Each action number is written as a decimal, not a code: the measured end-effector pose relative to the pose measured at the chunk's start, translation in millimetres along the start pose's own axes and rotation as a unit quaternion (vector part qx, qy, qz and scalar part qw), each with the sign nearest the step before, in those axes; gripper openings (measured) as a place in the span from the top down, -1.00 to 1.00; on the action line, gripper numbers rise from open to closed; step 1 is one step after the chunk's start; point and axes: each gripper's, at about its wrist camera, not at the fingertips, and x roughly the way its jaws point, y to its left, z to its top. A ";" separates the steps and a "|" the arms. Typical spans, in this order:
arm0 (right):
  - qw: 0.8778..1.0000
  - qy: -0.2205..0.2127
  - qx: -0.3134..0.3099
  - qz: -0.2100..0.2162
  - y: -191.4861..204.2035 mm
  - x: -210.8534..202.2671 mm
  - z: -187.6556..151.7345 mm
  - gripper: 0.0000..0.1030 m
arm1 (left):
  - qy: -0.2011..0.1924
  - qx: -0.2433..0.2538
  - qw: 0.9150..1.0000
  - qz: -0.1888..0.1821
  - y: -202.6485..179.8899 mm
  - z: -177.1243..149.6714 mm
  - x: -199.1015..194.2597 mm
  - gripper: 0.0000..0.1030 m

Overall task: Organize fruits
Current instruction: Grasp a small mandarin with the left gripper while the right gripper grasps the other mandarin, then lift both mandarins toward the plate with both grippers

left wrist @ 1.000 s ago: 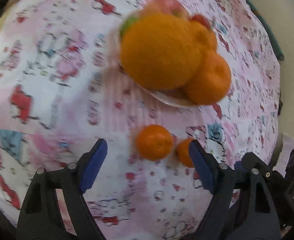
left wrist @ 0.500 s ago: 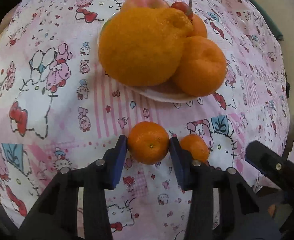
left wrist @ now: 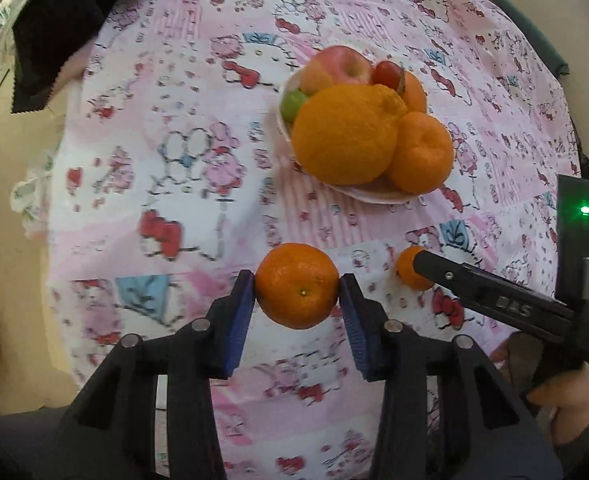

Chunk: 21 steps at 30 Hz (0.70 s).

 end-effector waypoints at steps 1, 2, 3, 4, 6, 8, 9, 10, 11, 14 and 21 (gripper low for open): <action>1.000 -0.001 -0.006 -0.014 2.8 2.5 -0.3 -0.76 | -0.004 -0.001 1.000 0.008 4.5 -0.7 -2.7 0.25; 1.000 -0.002 -0.011 -0.022 4.8 4.0 -0.3 -0.75 | -0.010 -0.003 1.000 0.019 8.8 -1.9 -4.4 0.25; 1.000 -0.001 -0.016 -0.024 6.9 6.0 0.0 -0.75 | -0.015 -0.004 1.000 0.026 12.6 -2.4 -4.9 0.25; 1.000 0.003 -0.021 -0.023 8.3 8.5 0.0 -0.74 | -0.018 -0.006 0.999 0.031 15.8 -3.1 -4.2 0.25; 0.999 0.008 -0.026 -0.023 10.1 13.2 -0.7 -0.66 | -0.021 -0.014 0.999 0.041 22.9 -3.0 -0.6 0.25; 0.999 0.013 -0.030 -0.025 12.8 18.0 -1.2 -0.60 | -0.020 -0.022 0.999 0.042 25.7 -2.5 2.2 0.25; 0.999 0.014 -0.031 -0.026 13.2 18.9 -1.2 -0.58 | -0.020 -0.028 0.999 0.042 27.8 -1.6 3.7 0.25; 0.999 0.015 -0.034 -0.027 13.6 20.3 -1.1 -0.50 | -0.020 -0.030 0.998 0.042 28.3 -1.2 4.6 0.25; 0.999 0.015 -0.035 -0.027 14.5 21.4 -0.6 -0.45 | -0.021 -0.031 0.998 0.042 28.3 -0.9 5.1 0.25; 0.998 0.015 -0.044 -0.037 15.6 26.2 -0.8 -0.17 | -0.024 -0.027 0.998 0.046 25.4 -0.7 6.8 0.24; 0.997 -0.001 -0.059 -0.042 15.8 19.2 -5.8 0.10 | -0.017 -0.026 0.999 0.044 24.2 -4.5 10.8 0.24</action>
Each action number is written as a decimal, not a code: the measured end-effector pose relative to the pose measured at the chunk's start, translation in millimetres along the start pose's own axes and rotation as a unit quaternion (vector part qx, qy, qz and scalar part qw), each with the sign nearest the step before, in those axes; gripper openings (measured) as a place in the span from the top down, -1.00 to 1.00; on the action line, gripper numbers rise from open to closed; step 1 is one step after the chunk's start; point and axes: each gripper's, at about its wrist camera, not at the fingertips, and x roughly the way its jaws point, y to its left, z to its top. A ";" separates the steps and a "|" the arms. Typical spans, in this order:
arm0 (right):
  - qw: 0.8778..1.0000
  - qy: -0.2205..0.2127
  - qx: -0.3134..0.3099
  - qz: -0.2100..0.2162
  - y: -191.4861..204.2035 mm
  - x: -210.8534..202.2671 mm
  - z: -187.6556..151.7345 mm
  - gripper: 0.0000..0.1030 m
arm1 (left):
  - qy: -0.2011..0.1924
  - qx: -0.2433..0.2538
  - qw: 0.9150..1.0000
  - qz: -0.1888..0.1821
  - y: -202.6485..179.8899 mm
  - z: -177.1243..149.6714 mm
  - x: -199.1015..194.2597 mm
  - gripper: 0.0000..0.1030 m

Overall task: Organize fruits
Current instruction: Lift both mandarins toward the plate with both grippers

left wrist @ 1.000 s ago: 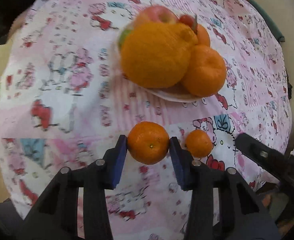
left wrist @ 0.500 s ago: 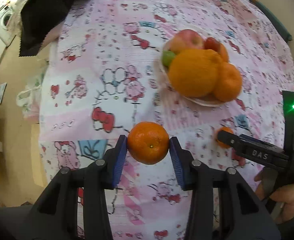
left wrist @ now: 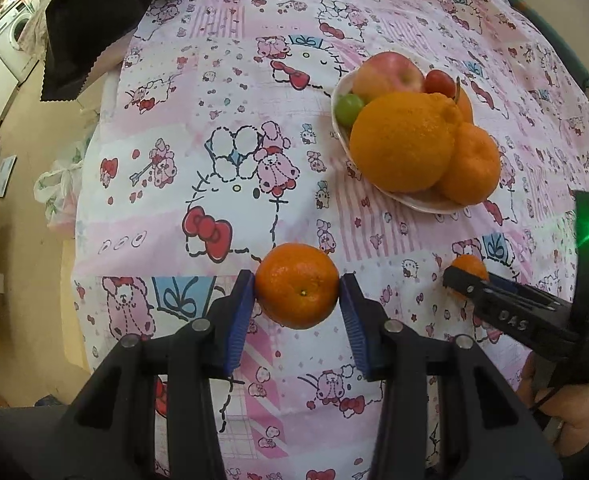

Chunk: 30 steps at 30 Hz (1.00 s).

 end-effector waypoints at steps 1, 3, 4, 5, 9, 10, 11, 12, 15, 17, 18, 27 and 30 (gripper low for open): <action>1.000 -0.004 0.003 0.007 -0.6 -3.5 -0.5 0.10 | 0.000 -0.001 1.000 0.001 0.5 0.1 -0.1 0.24; 1.000 -0.007 0.007 0.018 -0.9 -6.9 -0.4 0.10 | -0.003 -0.002 1.000 0.002 1.7 -0.1 -0.2 0.24; 1.000 -0.012 0.011 0.023 -2.0 -10.4 -0.5 0.10 | -0.004 -0.002 1.000 0.003 2.1 -0.1 0.0 0.24; 0.999 -0.015 0.012 0.025 -1.8 -12.4 -0.5 0.10 | -0.005 -0.002 1.000 0.005 2.6 -0.1 0.4 0.24; 0.999 -0.022 0.012 0.037 -0.2 -19.5 -2.0 0.10 | -0.010 -0.006 1.000 0.009 6.2 1.3 3.9 0.24; 0.999 -0.023 0.012 0.040 -0.5 -21.7 -2.3 0.10 | -0.013 -0.008 1.000 0.010 7.2 1.8 5.1 0.24; 0.999 -0.025 0.013 0.041 1.1 -23.3 -2.9 0.10 | -0.016 -0.009 1.000 0.011 8.0 2.5 6.4 0.24; 0.999 -0.027 0.013 0.042 2.1 -24.7 -3.6 0.10 | -0.018 -0.010 1.000 0.011 8.7 2.8 7.1 0.24; 0.998 -0.034 0.015 0.053 1.4 -34.4 -4.4 0.10 | -0.029 -0.012 0.999 0.017 10.6 4.3 7.3 0.24; 0.997 -0.042 0.018 0.062 -2.0 -43.9 -6.8 0.10 | -0.037 -0.016 0.999 0.016 12.5 4.3 4.1 0.24; 0.996 -0.047 0.021 0.068 -2.7 -49.3 -8.1 0.10 | -0.040 -0.017 0.999 0.015 12.8 4.5 2.7 0.24; 0.987 -0.133 0.034 0.080 -12.5 -111.9 -1.6 0.10 | -0.094 -0.017 0.995 0.013 2.8 16.2 -31.5 0.24; 0.983 -0.159 0.038 0.085 -17.0 -128.5 6.3 0.10 | -0.114 -0.012 0.993 0.006 -3.4 27.3 -46.8 0.24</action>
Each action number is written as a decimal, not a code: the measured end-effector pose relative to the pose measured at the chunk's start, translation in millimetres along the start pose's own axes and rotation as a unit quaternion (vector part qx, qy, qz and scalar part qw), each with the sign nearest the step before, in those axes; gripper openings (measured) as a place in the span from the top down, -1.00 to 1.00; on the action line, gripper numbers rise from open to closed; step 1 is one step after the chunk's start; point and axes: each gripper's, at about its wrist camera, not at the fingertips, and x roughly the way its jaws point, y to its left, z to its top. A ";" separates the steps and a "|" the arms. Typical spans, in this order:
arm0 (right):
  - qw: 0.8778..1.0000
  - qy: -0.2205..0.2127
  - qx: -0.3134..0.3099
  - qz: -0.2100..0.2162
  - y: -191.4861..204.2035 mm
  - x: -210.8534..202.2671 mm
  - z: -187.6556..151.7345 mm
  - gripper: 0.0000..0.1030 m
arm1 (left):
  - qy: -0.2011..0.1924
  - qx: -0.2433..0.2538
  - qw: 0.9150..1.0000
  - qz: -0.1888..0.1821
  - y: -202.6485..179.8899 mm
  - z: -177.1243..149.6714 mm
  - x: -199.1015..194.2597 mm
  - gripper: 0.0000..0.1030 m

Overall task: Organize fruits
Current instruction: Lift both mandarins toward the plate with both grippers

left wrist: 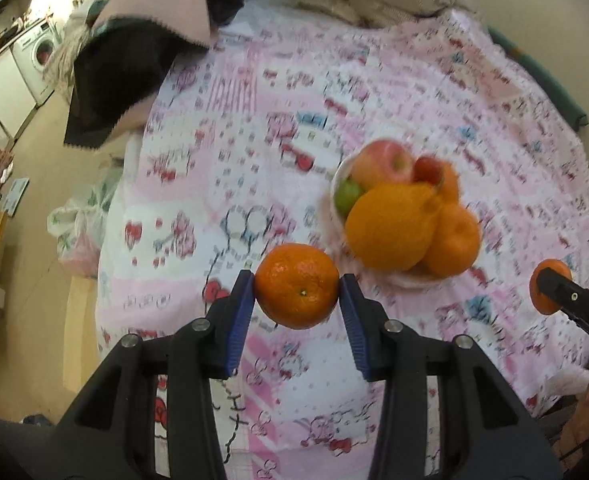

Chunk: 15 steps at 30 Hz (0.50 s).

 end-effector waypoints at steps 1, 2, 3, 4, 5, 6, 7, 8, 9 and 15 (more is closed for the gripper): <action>1.000 -0.008 -0.001 0.001 -0.9 -3.8 4.0 0.10 | -0.005 -0.001 1.000 -0.002 -1.5 5.7 -3.8 0.24; 1.000 -0.015 -0.002 0.002 -2.1 -6.8 8.0 0.10 | -0.010 -0.002 1.000 -0.007 -2.6 12.1 -6.8 0.24; 1.000 -0.019 -0.002 0.002 -3.6 -8.7 11.4 0.10 | -0.012 -0.002 1.000 -0.012 -4.0 17.3 -8.6 0.24; 1.000 -0.022 0.001 0.003 -6.0 -10.6 15.6 0.09 | -0.014 -0.001 1.000 -0.014 -5.6 21.4 -9.9 0.24; 1.000 -0.024 0.006 0.006 -7.8 -11.5 20.7 0.10 | -0.016 0.000 1.000 -0.016 -7.5 25.4 -11.4 0.24; 1.000 -0.028 0.011 0.010 -9.9 -13.2 24.9 0.10 | -0.020 0.002 1.000 -0.017 -9.4 30.1 -12.5 0.24; 0.999 -0.032 0.014 0.012 -11.5 -14.1 28.9 0.10 | -0.025 0.006 1.000 -0.018 -12.2 35.0 -13.3 0.24; 0.999 -0.034 0.015 0.013 -12.3 -14.9 32.7 0.10 | -0.027 0.009 0.999 -0.019 -14.4 38.7 -13.2 0.24; 0.999 -0.037 0.013 0.014 -12.7 -15.6 37.4 0.10 | -0.029 0.013 0.999 -0.021 -17.3 44.3 -12.4 0.24; 0.998 -0.048 0.020 0.029 -17.0 -15.8 56.4 0.10 | -0.034 0.022 0.999 -0.029 -28.4 65.2 -4.7 0.24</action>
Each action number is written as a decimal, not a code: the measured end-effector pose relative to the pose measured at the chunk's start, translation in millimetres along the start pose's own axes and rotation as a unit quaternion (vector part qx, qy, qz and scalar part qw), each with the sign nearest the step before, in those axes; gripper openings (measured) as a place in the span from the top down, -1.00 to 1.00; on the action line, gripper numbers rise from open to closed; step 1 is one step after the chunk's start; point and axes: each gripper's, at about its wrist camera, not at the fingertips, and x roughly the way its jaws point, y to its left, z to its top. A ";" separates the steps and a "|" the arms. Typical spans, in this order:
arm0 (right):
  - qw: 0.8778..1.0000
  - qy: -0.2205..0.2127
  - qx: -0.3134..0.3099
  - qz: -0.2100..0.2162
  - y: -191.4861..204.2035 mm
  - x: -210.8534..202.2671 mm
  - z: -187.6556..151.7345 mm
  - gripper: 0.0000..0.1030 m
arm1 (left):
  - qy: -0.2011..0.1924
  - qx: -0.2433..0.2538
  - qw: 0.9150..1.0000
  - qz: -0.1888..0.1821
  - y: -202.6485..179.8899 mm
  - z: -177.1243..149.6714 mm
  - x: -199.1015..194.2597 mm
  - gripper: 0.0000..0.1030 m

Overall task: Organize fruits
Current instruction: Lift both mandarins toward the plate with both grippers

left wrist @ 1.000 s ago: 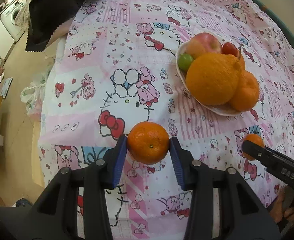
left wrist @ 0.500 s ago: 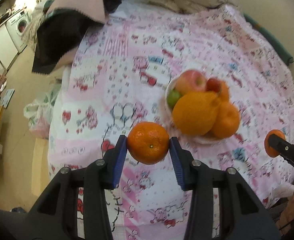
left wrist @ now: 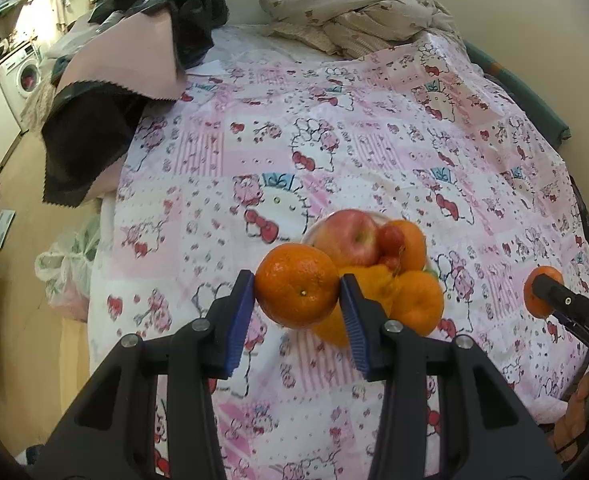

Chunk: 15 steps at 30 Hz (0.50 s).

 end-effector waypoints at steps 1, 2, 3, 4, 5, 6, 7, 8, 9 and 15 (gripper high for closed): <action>1.000 0.001 -0.003 0.000 0.0 2.1 2.6 0.10 | 0.000 0.000 1.000 -0.002 -2.0 2.9 2.6 0.24; 1.000 0.003 -0.005 0.000 0.0 4.0 4.6 0.10 | 0.001 0.001 1.000 -0.005 -3.6 4.8 4.6 0.24; 1.000 0.006 -0.009 0.000 0.2 7.7 8.1 0.10 | 0.002 0.002 1.000 -0.008 -5.4 7.2 7.4 0.24; 1.000 0.008 -0.010 0.003 -0.9 10.6 10.6 0.10 | 0.003 0.002 1.000 -0.010 -7.1 9.6 10.7 0.24; 1.000 0.010 -0.010 0.004 -1.6 13.9 13.1 0.10 | 0.003 0.001 1.000 -0.011 -7.9 11.6 13.2 0.24; 1.000 0.014 -0.010 0.006 -2.5 17.9 15.6 0.10 | 0.005 -0.001 1.000 -0.013 -8.6 14.3 16.4 0.24; 1.000 0.020 -0.010 0.008 -4.0 24.9 19.1 0.10 | 0.007 -0.004 1.000 -0.015 -9.1 18.0 20.8 0.24; 1.000 0.025 -0.008 0.010 -5.4 29.7 21.1 0.10 | 0.009 -0.008 1.000 -0.018 -8.8 21.0 23.8 0.24; 1.000 0.029 -0.006 0.010 -6.8 34.7 23.2 0.10 | 0.011 -0.013 1.000 -0.021 -8.6 23.7 27.2 0.24; 0.997 0.063 0.004 0.031 -8.5 70.7 33.0 0.10 | 0.034 -0.027 0.998 -0.037 -13.7 36.3 55.3 0.24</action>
